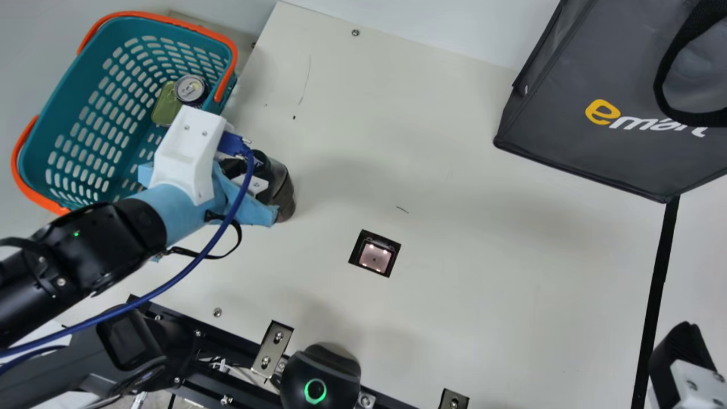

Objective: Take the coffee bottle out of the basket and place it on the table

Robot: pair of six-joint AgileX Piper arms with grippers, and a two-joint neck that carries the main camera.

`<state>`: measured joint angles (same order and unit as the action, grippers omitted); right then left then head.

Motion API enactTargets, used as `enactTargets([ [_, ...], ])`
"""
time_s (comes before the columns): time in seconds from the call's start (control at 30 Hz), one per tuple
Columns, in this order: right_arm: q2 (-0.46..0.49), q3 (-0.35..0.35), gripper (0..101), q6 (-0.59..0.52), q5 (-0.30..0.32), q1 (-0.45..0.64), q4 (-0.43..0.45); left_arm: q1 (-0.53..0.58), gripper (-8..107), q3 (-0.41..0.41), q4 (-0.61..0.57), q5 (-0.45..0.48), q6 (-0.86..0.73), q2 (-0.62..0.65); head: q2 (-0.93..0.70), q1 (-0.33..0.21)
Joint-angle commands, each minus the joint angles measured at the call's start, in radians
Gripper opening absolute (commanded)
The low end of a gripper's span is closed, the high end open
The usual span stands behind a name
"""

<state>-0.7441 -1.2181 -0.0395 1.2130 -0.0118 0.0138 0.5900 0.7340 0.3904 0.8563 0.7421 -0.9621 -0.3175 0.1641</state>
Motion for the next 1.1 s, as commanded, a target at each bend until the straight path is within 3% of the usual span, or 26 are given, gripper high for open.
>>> enactTargets([
  [0.0, 0.0, 0.0, 91, 0.0, 0.0, 0.0, 0.0, 0.005, 40, 0.0, 0.004, 0.002, 0.008, -0.003, -0.004, -0.026],
  [0.5, 0.0, 0.0, 91, 0.0, 0.0, 0.0, 0.0, 0.014, 90, 0.032, 0.014, 0.005, 0.022, -0.023, -0.004, -0.026],
  [1.07, 0.0, 0.0, 91, 0.0, 0.0, 0.0, 0.0, 0.014, 90, 0.051, 0.023, 0.016, 0.024, -0.025, -0.004, -0.026],
])
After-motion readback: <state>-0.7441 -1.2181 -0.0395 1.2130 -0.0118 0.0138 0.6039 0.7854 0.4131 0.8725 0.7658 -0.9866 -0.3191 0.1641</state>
